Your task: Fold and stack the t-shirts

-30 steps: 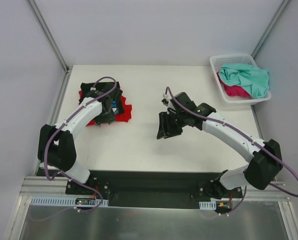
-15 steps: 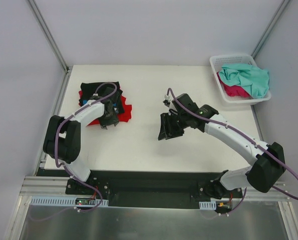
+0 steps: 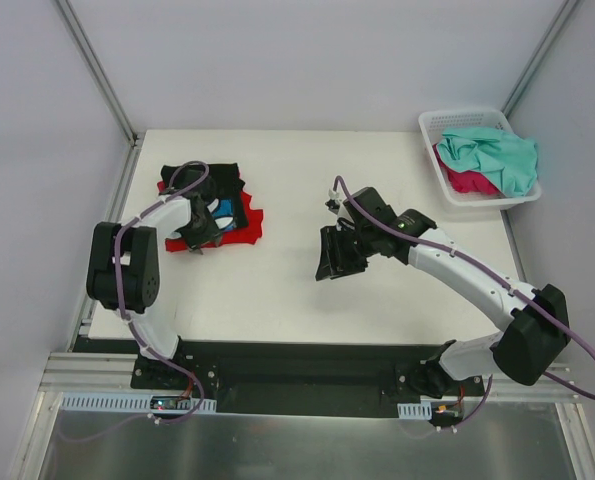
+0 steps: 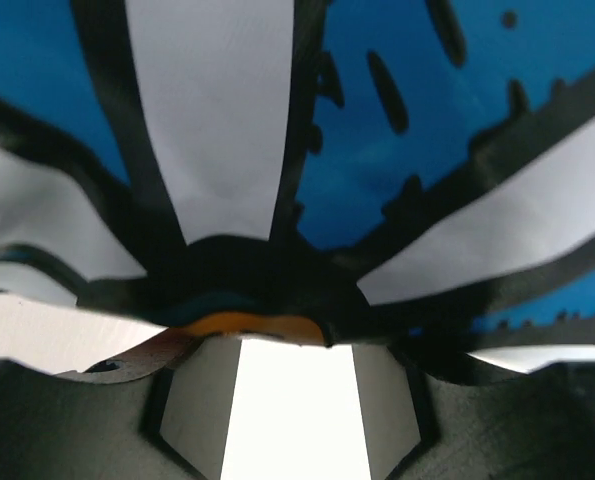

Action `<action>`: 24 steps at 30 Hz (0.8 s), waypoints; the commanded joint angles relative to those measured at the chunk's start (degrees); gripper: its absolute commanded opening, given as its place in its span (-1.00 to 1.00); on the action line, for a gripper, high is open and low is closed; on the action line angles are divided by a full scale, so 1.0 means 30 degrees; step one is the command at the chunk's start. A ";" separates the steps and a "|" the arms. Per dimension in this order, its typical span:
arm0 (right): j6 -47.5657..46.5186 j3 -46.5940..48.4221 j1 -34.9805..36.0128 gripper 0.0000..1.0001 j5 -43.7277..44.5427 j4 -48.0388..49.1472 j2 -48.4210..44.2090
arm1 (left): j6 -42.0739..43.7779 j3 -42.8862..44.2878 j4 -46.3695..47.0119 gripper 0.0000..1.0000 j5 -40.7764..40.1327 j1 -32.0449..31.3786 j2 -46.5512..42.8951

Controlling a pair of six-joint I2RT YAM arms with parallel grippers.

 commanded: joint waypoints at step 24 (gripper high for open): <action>-0.0391 -0.0280 -0.0134 -0.07 0.0144 -0.0827 -0.1467 | 0.2818 1.1705 -0.3586 -0.10 0.1813 0.4487 0.7548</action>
